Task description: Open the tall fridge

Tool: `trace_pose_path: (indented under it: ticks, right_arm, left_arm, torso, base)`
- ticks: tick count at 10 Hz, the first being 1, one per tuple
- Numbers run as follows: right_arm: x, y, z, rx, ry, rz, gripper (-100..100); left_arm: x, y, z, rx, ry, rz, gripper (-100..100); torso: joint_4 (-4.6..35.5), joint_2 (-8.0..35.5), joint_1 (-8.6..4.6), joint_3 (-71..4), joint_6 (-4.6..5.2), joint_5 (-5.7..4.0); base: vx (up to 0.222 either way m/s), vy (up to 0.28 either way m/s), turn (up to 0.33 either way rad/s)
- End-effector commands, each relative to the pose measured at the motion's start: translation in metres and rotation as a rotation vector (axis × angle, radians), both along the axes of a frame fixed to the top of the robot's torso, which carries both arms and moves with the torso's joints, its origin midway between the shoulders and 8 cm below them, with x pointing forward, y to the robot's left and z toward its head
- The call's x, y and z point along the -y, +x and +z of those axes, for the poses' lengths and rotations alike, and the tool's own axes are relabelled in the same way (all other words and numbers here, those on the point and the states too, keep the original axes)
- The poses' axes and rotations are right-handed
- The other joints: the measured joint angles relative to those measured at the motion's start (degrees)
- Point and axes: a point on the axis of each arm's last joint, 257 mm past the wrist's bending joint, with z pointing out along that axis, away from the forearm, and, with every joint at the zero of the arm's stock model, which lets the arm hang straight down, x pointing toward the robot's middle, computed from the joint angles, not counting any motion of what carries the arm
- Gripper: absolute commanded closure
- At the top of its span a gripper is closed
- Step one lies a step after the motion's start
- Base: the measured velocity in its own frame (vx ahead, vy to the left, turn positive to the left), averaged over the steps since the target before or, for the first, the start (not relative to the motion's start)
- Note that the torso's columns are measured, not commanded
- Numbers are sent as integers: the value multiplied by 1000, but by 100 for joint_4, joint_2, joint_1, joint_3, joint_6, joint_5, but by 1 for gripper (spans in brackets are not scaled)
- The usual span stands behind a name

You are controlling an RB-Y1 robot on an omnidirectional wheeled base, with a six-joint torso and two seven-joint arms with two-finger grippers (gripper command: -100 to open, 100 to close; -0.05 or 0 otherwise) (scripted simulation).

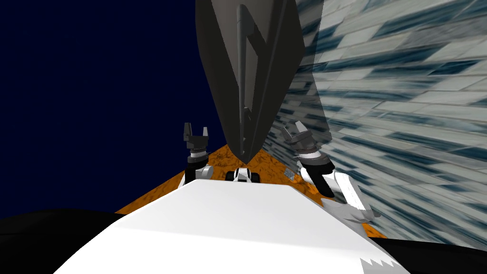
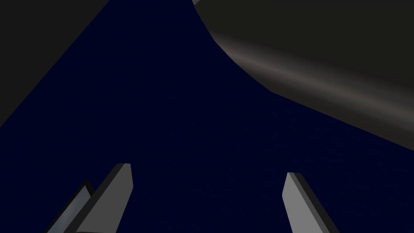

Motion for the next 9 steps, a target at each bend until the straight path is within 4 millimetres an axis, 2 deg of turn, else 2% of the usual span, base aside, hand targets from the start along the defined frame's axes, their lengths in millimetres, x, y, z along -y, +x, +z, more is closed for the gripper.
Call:
trace_pose_path:
  ticks: [1, 6, 9]
  right_arm:
    - [-4, 0, 0, 40, -137, -44, -100]
    - [-10, 0, -1, 145, -456, -138, -100]
    - [-11, 2, -5, 179, -580, -176, -100]
  left_arm:
    - [0, 0, 0, 0, 0, 0, 0]
    - [0, 0, 0, 0, 0, 0, 0]
    - [0, 0, 0, 0, 0, 0, 0]
  torso:
    - [0, 0, 9, 0, 1, 2]
    - [0, 1, 1, 1, 0, 1]
    - [0, -3, 10, -1, 1, 3]
  base:
    - [37, 67, -24]
    - [39, 67, -28]
    - [44, 74, -18]
